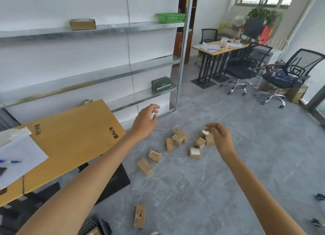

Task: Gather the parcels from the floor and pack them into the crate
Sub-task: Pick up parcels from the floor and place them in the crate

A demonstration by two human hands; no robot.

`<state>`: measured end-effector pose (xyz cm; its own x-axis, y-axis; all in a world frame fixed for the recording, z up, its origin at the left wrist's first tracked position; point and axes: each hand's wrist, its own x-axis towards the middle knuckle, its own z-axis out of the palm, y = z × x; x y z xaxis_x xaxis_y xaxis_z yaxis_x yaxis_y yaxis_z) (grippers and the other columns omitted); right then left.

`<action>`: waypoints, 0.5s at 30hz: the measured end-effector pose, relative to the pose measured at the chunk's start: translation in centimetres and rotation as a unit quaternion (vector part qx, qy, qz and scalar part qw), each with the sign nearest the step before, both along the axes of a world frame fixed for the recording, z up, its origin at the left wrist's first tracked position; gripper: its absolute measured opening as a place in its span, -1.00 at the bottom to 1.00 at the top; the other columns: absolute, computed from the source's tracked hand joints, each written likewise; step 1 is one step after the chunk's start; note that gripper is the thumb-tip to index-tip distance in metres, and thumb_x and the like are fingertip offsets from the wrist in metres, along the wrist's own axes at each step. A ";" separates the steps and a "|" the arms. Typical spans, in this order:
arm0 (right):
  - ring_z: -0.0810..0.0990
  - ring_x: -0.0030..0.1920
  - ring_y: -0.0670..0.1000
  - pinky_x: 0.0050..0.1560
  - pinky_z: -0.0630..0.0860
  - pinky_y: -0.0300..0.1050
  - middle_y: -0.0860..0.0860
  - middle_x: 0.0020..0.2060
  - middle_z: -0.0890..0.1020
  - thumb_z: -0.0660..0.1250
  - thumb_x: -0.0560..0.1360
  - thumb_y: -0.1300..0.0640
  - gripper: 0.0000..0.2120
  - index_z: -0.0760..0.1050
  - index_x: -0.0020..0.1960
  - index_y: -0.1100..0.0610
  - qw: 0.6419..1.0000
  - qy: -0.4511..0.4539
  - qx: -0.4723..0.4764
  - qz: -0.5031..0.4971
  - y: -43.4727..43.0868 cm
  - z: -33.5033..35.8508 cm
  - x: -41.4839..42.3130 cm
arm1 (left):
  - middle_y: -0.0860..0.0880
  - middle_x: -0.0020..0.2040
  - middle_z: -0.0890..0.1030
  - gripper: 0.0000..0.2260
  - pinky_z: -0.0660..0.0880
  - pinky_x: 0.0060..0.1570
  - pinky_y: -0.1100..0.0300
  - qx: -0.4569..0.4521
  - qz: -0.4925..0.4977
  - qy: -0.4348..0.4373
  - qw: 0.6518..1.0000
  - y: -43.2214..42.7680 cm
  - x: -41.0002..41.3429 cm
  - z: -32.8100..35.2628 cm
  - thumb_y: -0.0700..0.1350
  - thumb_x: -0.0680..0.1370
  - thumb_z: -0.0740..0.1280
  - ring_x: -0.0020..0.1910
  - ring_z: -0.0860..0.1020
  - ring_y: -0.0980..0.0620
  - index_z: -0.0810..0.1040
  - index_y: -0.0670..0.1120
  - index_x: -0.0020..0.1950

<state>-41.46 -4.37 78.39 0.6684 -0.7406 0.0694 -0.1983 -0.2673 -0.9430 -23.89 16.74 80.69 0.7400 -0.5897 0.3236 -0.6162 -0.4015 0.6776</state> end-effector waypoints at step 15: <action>0.57 -0.06 0.06 -0.21 0.44 -0.24 0.11 -0.12 0.64 0.08 0.56 0.36 -0.73 0.54 -0.01 0.17 0.999 0.004 0.029 -0.021 -10.7 -0.2 14.3 | -0.04 0.12 0.58 -0.75 0.37 0.05 0.26 0.014 -0.058 0.019 0.998 -13.0 14.6 0.2 -0.22 0.59 0.20 0.13 0.52 0.03 0.47 -0.09 0.25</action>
<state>-27.20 -15.08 78.16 0.6373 -0.7703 0.0202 -0.2153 -0.2032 -0.9552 -9.31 3.75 80.85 0.6781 -0.6800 0.2789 -0.6333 -0.3481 0.6912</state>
